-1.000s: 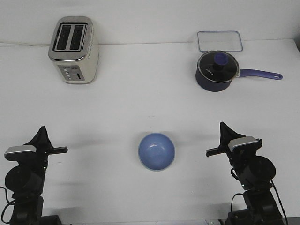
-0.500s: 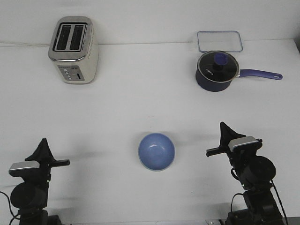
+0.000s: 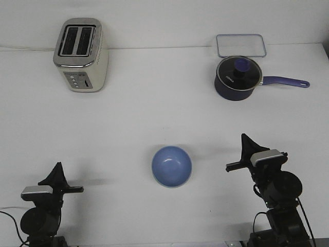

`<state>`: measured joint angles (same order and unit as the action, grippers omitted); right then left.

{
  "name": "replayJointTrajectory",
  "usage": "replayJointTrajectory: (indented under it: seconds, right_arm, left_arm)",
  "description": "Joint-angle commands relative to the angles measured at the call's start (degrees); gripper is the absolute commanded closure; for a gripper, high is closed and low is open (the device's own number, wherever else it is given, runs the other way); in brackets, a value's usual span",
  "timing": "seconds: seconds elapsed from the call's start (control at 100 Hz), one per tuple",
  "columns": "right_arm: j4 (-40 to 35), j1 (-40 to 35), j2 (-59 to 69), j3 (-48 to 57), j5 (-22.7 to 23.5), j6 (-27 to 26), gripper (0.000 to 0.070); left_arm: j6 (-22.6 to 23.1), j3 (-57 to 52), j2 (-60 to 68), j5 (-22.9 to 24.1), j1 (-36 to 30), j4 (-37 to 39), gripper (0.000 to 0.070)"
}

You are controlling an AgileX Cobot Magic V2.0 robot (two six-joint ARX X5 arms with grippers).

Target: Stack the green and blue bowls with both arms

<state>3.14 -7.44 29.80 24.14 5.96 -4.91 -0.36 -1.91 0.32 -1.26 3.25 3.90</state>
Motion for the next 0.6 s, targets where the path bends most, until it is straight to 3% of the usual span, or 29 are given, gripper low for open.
replayJointTrajectory:
  seconds: [0.0, 0.59]
  right_arm:
    - [0.81, -0.04, 0.17, 0.17, 0.0, 0.04, 0.07]
    - [1.07, -0.48, 0.07, 0.17, -0.13, 0.66, 0.07]
  left_arm:
    - [-0.52, 1.11, 0.59, -0.26, 0.04, 0.81, 0.0685]
    - [-0.55, 1.11, 0.61, -0.22, 0.11, 0.63, 0.0685]
